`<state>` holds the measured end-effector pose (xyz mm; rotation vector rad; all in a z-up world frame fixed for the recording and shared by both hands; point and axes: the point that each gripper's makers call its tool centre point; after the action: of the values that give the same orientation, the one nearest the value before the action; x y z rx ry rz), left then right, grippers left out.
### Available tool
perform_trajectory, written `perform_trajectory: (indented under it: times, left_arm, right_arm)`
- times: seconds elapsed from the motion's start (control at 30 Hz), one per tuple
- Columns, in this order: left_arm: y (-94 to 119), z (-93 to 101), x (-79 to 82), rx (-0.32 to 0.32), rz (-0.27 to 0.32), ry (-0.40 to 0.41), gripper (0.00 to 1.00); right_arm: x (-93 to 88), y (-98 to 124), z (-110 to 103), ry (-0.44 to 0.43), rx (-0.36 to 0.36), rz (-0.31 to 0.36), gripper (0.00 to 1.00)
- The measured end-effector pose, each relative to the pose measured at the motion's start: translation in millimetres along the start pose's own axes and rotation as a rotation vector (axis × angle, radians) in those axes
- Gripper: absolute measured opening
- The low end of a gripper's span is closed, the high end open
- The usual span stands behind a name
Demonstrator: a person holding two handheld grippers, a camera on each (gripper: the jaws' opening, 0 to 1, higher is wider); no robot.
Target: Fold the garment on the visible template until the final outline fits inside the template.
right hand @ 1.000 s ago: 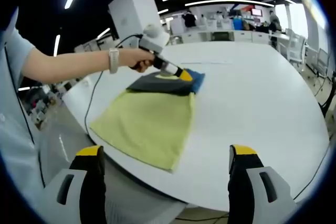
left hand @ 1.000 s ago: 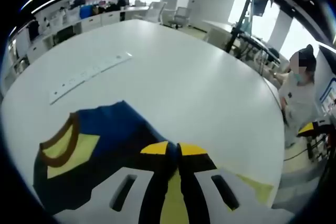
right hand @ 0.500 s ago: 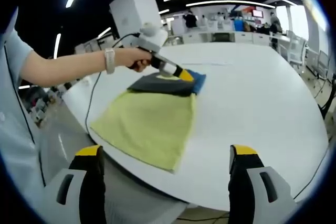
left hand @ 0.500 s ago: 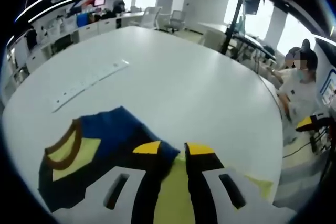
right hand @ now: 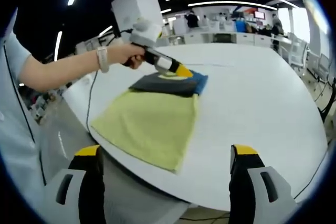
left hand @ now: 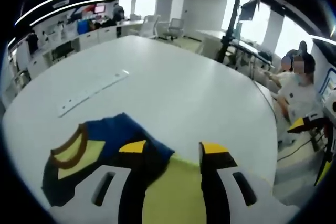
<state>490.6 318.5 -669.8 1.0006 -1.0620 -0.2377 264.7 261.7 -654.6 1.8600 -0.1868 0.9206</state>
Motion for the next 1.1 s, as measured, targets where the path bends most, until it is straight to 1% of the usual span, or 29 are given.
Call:
perform_trajectory:
  times: [0.3,0.47,0.53,0.63,0.7,0.77,0.93,1.03,1.1]
  left_arm:
    - [12.6,6.3,-6.9,-0.019,-0.003,-0.017,0.48]
    - [23.4,10.7,-3.1,-0.022,0.016,-0.036,0.52]
    - [25.8,11.3,-0.9,-0.013,0.022,-0.052,0.54]
    - [26.8,12.8,0.0,-0.009,0.021,-0.07,0.57]
    - [27.6,14.0,-1.1,-0.013,0.023,-0.071,0.58]
    - [28.5,16.7,-4.0,-0.025,0.014,-0.07,0.6]
    - [33.0,18.9,-7.9,-0.03,0.014,-0.083,0.61]
    - [38.5,20.7,-9.4,-0.034,0.025,-0.091,0.62]
    - [40.4,21.2,-10.6,-0.036,0.021,-0.093,0.63]
  right_arm:
    - [3.9,0.0,-3.9,0.003,-0.001,0.008,0.99]
    - [3.1,-3.2,-6.0,0.007,0.007,-0.003,0.99]
    - [5.2,-3.6,-7.7,0.02,0.01,-0.007,0.99]
    - [9.9,-0.2,-7.9,0.024,0.003,0.007,0.99]
    - [10.9,0.9,-7.0,0.016,-0.004,0.018,0.99]
    - [9.0,0.8,-7.1,0.011,-0.01,0.015,0.99]
    - [4.5,2.5,-12.0,0.007,-0.016,0.009,0.99]
    - [4.4,6.5,-11.0,-0.007,-0.034,0.019,0.99]
    - [4.6,7.7,-10.1,-0.017,-0.041,0.027,0.99]
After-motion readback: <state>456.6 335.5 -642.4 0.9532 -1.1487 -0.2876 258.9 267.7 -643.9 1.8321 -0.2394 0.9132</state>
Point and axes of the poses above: the point that each gripper's makers call its tool centre point, and the gripper's own axes: y roughly backward along the fingers, z roughly to its right, x roughly out of its top, and after that the axes turned 13 degrees about -z, right-handed
